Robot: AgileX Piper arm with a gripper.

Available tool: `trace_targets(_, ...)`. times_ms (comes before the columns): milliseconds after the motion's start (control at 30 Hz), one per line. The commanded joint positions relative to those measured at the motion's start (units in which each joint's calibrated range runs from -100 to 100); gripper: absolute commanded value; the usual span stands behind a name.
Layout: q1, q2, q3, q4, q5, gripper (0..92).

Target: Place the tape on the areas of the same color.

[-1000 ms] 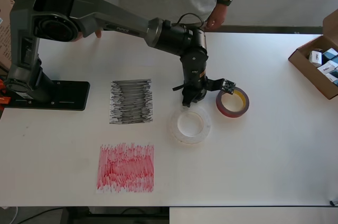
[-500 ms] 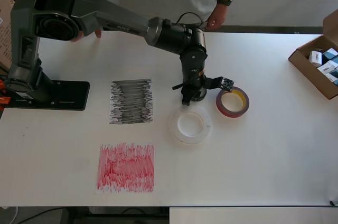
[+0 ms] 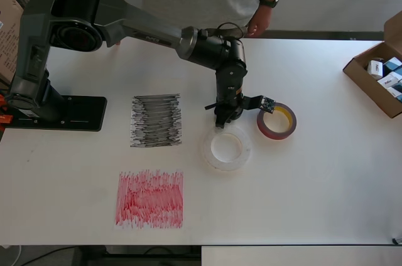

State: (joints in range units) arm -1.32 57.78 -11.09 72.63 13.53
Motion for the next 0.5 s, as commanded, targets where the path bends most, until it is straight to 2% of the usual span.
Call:
trace_targets(0, -0.24, -0.06, -0.31, 0.04, 0.07, 24.8)
trace_targets(100, -0.24, -0.06, -0.49, 0.04, 0.4, 3.4)
trace_targets(133, -0.24, -0.06, -0.49, 0.04, 0.4, 0.0)
trace_targets(200, -0.24, -0.62, -0.22, 0.04, -0.18, 2.0)
trace_targets(467, -0.17, -5.11, 0.6, 0.98, -0.59, 0.0)
